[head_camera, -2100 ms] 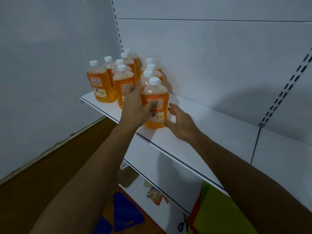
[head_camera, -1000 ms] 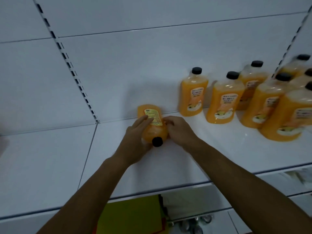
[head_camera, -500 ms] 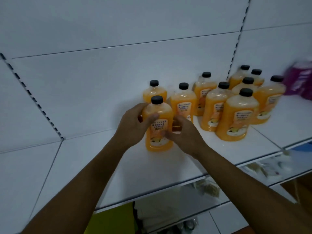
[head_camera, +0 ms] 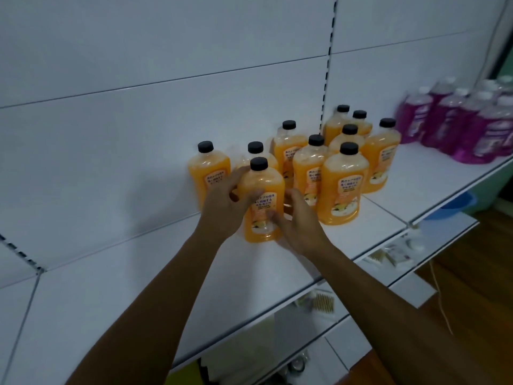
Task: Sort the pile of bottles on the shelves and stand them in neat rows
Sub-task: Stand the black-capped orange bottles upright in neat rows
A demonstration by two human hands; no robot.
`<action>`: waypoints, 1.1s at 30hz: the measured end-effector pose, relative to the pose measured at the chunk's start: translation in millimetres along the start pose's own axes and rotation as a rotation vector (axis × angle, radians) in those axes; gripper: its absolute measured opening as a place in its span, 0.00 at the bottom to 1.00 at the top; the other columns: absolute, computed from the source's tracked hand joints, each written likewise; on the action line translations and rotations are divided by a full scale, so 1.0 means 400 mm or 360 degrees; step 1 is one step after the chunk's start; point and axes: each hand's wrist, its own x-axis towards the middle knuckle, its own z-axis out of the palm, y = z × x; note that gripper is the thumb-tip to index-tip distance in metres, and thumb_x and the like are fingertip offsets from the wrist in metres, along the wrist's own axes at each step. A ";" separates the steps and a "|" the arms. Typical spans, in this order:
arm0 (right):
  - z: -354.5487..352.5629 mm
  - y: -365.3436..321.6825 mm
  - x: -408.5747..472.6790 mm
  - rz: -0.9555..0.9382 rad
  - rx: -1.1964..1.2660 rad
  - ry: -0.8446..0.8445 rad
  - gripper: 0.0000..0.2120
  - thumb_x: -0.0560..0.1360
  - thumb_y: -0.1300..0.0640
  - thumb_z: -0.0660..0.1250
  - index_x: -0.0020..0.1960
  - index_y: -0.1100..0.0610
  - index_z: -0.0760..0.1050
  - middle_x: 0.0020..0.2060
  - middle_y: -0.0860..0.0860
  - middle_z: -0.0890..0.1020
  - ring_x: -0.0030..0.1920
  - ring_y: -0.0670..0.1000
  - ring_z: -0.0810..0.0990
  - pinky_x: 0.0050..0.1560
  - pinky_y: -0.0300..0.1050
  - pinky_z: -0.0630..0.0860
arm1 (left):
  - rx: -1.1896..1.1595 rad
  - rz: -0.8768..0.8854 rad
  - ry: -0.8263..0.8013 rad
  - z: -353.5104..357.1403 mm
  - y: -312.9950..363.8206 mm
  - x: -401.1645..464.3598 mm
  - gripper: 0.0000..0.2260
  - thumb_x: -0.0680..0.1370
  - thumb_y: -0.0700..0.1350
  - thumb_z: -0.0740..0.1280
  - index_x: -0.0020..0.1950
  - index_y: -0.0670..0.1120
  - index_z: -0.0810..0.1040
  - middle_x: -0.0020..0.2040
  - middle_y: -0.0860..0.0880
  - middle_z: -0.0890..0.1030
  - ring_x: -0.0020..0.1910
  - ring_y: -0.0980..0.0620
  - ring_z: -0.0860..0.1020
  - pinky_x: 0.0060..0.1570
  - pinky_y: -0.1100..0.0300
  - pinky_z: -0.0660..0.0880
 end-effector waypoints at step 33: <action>0.067 0.014 -0.039 0.0228 -0.0215 -0.0035 0.22 0.72 0.49 0.73 0.62 0.48 0.69 0.55 0.45 0.80 0.53 0.46 0.79 0.52 0.40 0.78 | -0.0132 -0.0192 0.0100 -0.021 0.000 -0.106 0.24 0.74 0.54 0.71 0.68 0.54 0.70 0.56 0.59 0.79 0.52 0.64 0.78 0.51 0.66 0.76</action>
